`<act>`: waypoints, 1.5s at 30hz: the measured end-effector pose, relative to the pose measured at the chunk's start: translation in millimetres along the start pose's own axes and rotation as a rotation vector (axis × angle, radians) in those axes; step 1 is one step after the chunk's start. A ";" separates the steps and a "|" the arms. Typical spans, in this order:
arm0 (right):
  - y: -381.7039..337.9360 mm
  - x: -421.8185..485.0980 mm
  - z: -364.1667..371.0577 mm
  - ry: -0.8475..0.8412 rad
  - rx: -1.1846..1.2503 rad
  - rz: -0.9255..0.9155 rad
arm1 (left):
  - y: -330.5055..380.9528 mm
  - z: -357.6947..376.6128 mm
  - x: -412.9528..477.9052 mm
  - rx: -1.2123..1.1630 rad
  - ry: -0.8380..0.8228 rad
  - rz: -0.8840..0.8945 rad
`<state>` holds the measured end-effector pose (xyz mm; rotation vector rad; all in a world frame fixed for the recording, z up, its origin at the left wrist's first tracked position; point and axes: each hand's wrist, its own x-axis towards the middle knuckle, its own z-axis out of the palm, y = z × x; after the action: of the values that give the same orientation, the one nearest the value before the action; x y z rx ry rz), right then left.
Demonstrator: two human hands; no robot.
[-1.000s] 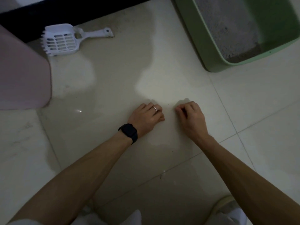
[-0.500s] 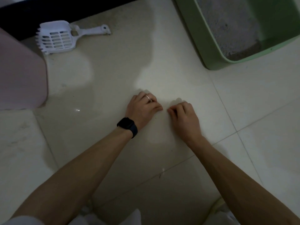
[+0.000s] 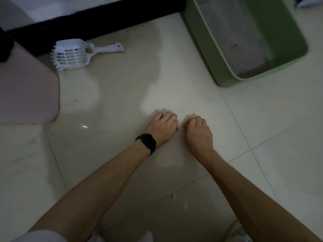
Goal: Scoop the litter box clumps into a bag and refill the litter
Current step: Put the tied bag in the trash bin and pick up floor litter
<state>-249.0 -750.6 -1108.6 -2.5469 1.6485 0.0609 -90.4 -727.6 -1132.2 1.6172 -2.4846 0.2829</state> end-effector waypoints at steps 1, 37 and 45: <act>1.8 -0.5 -2.3 -0.014 0.076 0.014 | -1.8 -3.1 -2.0 -0.014 -0.001 -0.009; -413.7 140.9 -247.0 -0.245 0.287 -0.837 | -318.7 -332.9 -200.7 -0.199 -0.237 -1.041; -400.2 142.5 -261.1 -0.047 0.201 -0.815 | -313.5 -333.6 -183.0 0.071 -0.258 -0.993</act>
<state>167.9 -746.6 -835.0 -2.7973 0.4716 -0.1057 281.1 -607.9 -831.0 2.7749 -1.4930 0.0160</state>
